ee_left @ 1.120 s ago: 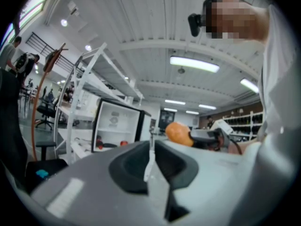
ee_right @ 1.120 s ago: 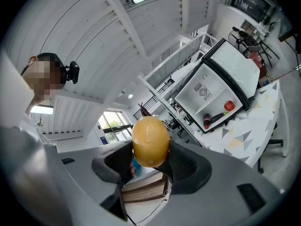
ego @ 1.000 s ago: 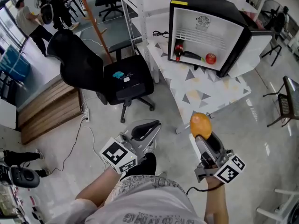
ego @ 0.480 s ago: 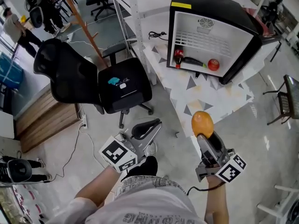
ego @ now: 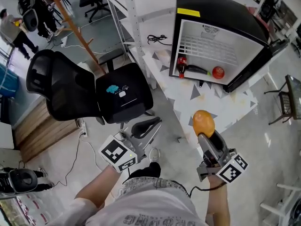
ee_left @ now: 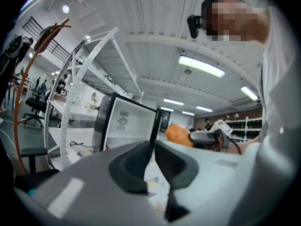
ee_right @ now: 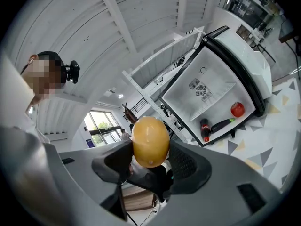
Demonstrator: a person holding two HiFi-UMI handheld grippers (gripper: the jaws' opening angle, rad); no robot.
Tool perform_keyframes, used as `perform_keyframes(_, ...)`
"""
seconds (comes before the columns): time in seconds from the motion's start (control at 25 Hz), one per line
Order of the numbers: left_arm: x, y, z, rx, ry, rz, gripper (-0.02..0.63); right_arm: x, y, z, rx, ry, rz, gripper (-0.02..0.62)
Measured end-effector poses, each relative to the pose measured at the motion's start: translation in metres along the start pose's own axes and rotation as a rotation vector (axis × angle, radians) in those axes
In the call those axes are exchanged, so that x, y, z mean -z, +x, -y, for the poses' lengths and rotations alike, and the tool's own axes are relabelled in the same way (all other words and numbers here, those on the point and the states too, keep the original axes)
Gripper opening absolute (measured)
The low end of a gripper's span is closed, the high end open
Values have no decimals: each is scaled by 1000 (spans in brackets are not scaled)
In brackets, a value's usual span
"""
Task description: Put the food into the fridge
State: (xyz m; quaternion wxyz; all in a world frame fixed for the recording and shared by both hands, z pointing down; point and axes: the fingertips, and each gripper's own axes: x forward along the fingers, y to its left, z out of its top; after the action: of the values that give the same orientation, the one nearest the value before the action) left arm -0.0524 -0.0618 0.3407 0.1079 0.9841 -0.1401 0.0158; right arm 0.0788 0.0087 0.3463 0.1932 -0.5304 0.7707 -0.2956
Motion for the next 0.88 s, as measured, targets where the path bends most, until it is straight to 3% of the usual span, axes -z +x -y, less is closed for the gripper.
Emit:
perform_keyframes(0.4,-7,12,-50,14,-5,-10,37,-9,44,19,35,14,10,244)
perform_keyframes(0.88,-15,22,-72,9,3,1,35,-26,66,29,45,-23,21,244)
